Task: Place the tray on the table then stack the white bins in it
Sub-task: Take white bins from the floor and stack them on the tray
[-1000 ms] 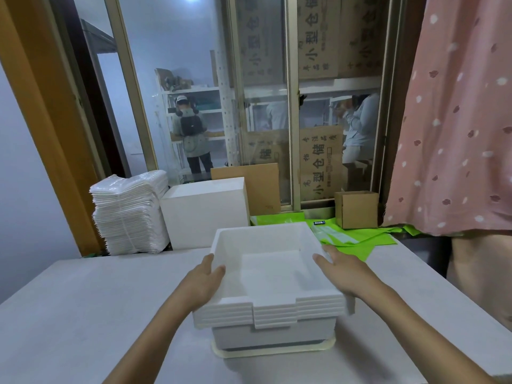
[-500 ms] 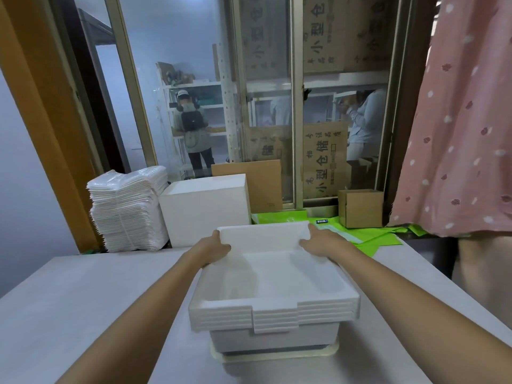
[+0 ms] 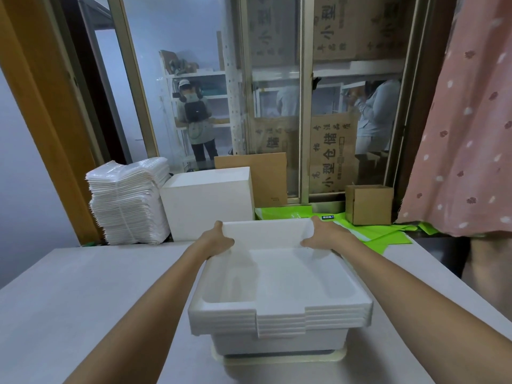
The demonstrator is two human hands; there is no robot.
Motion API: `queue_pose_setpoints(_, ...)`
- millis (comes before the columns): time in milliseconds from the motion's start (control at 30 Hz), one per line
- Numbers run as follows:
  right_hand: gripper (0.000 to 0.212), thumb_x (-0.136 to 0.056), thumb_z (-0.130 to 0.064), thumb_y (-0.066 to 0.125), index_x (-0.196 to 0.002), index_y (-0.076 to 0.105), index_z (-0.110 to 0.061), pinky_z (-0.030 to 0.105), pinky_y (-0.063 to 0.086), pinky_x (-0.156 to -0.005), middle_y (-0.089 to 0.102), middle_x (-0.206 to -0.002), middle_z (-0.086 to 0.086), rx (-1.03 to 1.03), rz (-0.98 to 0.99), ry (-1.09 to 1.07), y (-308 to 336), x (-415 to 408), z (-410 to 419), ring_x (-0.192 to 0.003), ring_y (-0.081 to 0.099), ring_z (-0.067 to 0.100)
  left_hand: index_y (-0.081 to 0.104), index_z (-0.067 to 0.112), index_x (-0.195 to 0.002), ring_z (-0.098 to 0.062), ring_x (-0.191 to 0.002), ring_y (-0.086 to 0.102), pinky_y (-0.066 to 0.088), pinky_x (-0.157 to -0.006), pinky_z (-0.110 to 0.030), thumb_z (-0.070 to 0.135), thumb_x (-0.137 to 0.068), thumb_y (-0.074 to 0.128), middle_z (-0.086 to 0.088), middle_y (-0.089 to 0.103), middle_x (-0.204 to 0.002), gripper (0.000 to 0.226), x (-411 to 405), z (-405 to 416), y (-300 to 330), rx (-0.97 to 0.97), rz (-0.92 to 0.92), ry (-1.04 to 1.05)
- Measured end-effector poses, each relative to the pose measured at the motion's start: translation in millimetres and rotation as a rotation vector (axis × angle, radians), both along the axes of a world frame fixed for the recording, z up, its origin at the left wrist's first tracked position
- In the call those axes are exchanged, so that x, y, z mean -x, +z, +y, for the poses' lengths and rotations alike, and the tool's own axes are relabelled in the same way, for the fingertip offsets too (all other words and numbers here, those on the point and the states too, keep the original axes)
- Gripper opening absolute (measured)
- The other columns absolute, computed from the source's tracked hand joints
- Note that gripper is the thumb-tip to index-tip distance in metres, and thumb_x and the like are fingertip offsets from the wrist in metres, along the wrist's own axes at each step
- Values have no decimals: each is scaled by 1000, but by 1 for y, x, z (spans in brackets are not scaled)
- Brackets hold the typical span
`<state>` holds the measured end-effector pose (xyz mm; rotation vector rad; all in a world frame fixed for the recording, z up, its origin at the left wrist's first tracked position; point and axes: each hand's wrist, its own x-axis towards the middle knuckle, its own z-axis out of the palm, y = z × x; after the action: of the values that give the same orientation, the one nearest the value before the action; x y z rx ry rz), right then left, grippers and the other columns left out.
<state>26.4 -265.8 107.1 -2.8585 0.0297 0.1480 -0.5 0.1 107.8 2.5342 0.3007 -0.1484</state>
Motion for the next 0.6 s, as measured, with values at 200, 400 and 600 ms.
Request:
queue_pose_setpoints(200,66,-84,-54,46,-141,35,-22,27,44,-66,64,-109,3,-165,-4,-45,8,31,-8,-79,64,22,48,8,-125,-24,-90,54,48,-79,-35,30,-93,43,-11,60,-118,40,23,3,0,-75,-239,86)
queue_pose_setpoints(400,64,-92,-60,36,-148,22,-32,34,44,-98,53,-139,0,-191,-22,15,7,115,-31,-123,53,24,42,20,-138,-20,-111,56,45,-87,-32,39,-97,41,-2,54,-130,46,126,4,-4,160,-233,-24)
queue_pose_setpoints(600,55,-93,-56,35,-144,30,-36,36,41,-97,50,-142,1,-150,-81,-43,1,142,-28,-128,47,27,36,24,-141,-23,-107,58,54,-83,-38,41,-97,36,-3,55,-128,47,160,-8,-2,66,-254,-17)
